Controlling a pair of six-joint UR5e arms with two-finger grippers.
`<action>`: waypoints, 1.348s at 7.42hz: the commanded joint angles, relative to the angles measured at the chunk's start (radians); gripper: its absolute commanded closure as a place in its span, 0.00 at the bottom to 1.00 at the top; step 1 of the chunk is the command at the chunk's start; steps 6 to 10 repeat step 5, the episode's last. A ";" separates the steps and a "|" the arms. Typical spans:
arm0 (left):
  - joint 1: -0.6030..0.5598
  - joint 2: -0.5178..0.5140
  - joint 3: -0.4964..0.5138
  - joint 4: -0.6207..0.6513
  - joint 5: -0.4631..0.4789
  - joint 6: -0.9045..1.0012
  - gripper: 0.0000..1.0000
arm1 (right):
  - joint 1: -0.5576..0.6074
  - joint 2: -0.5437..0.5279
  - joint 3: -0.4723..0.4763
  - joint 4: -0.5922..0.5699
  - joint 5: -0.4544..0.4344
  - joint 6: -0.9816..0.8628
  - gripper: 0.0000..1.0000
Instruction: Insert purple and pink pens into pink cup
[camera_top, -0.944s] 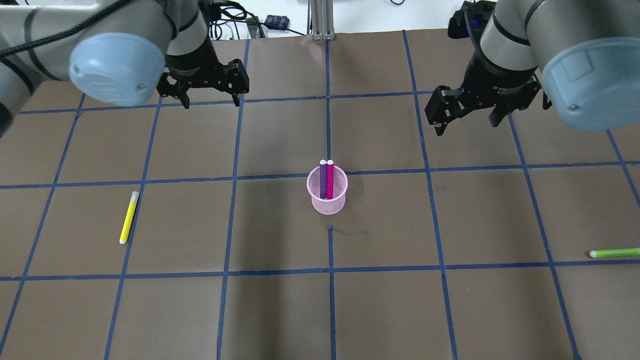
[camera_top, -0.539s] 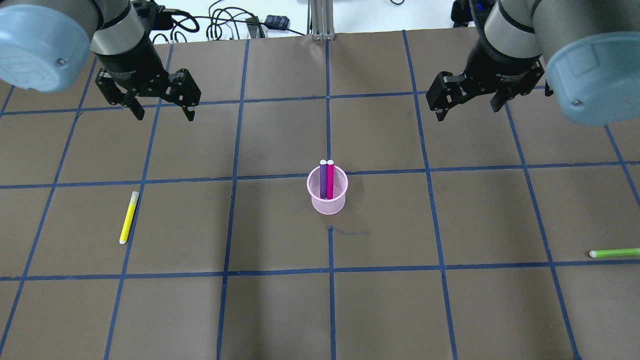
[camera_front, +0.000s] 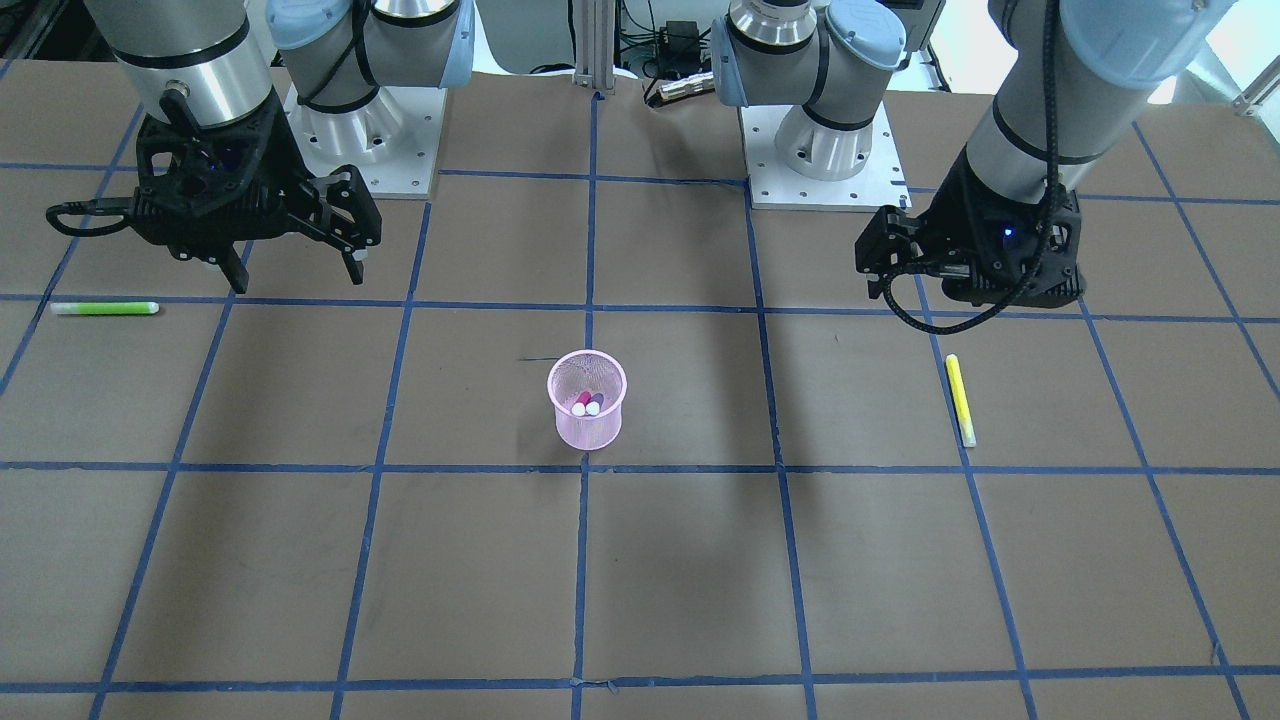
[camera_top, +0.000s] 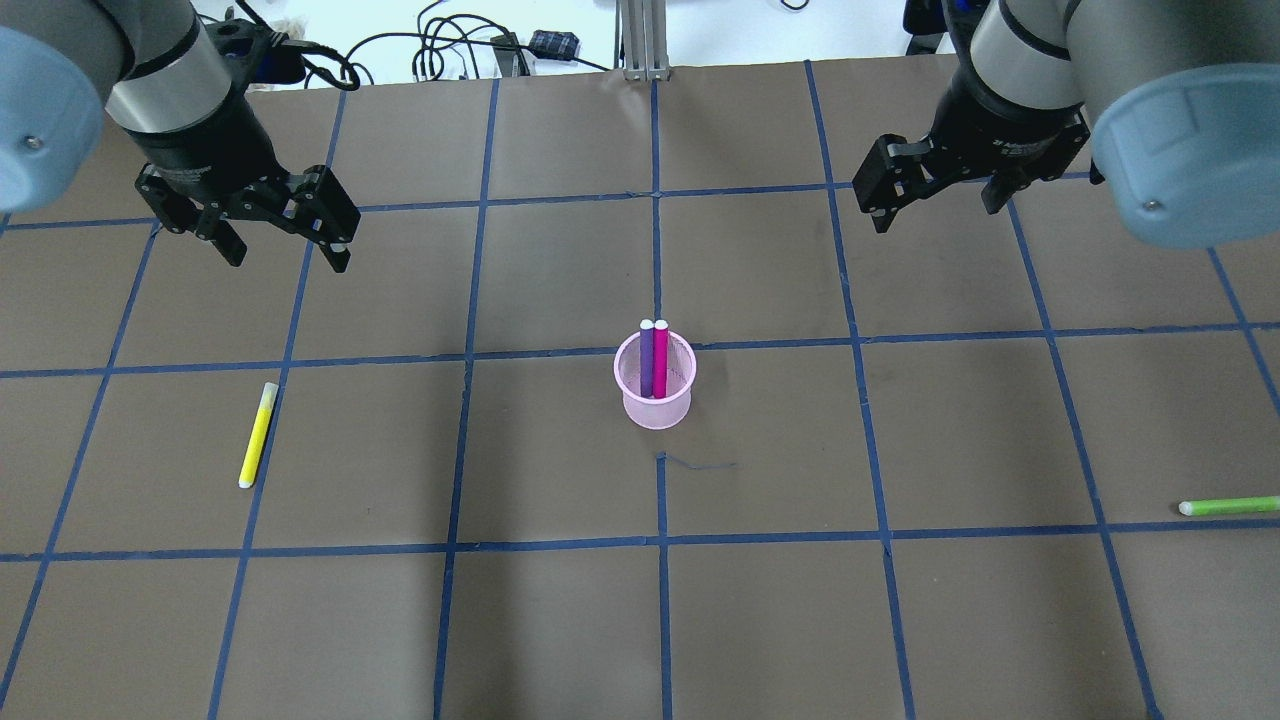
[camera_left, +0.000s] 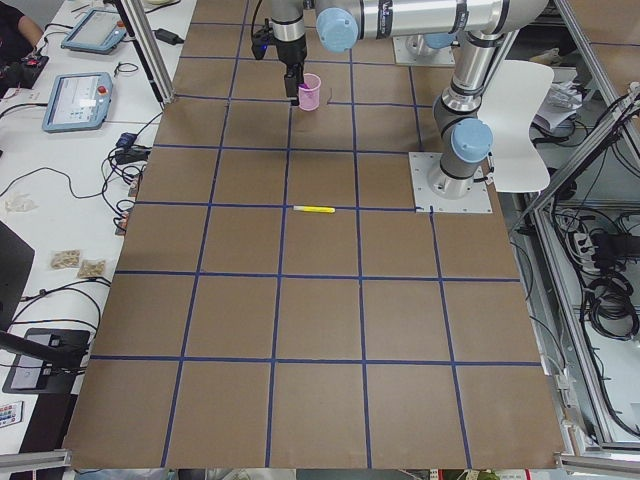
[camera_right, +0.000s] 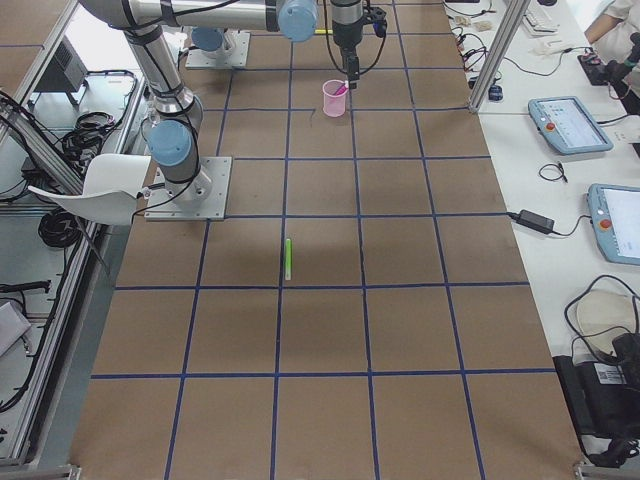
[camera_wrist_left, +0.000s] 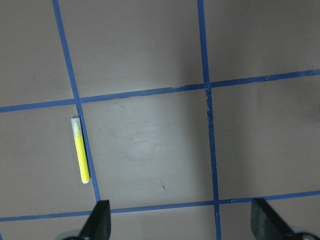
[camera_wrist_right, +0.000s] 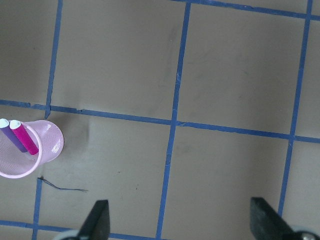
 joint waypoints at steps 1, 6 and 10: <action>-0.003 0.023 -0.014 0.005 -0.001 -0.039 0.00 | 0.000 0.001 0.002 0.000 -0.001 -0.001 0.00; -0.005 0.034 -0.030 0.011 -0.004 -0.039 0.00 | 0.000 0.001 0.007 0.000 -0.001 0.002 0.00; -0.005 0.034 -0.030 0.011 -0.004 -0.039 0.00 | 0.000 0.001 0.007 0.000 -0.001 0.002 0.00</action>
